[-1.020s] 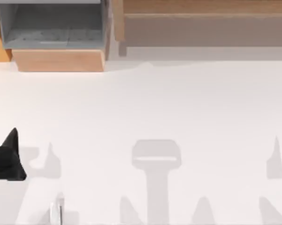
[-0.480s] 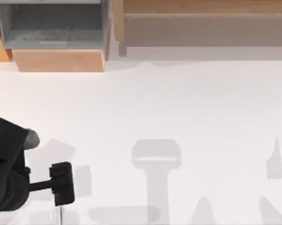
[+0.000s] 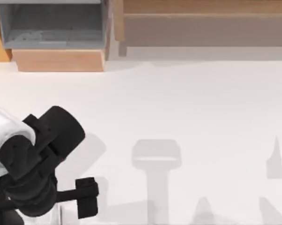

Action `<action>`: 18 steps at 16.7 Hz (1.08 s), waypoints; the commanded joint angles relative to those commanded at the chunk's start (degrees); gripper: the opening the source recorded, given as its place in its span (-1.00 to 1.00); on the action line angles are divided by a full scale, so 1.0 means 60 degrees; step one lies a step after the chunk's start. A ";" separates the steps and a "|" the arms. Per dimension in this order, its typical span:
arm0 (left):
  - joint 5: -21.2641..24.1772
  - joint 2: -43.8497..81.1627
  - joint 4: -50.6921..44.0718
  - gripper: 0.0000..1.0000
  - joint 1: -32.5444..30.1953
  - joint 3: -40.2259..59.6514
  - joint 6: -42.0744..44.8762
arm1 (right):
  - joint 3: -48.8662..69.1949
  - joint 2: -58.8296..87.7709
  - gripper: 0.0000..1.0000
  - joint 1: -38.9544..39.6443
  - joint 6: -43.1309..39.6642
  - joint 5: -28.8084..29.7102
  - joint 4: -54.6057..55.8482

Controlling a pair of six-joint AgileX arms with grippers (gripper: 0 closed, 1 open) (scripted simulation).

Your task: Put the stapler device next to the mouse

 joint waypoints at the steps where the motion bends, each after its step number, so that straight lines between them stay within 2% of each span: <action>1: 0.0000 0.0040 -0.0028 1.00 -0.0020 0.0025 -0.0025 | 0.0000 0.0000 1.00 0.0000 0.0000 0.0000 0.0000; 7: 0.0000 0.0087 0.0161 1.00 0.0019 -0.0122 0.0010 | 0.0000 0.0000 1.00 0.0000 0.0000 0.0000 0.0000; 13: -0.0003 0.0976 0.2125 1.00 0.0016 -0.1131 0.0028 | 0.0000 0.0000 1.00 0.0000 0.0000 0.0000 0.0000; 18: -0.0003 0.1119 0.2343 1.00 0.0008 -0.1267 0.0020 | 0.0000 0.0000 1.00 0.0000 0.0000 0.0000 0.0000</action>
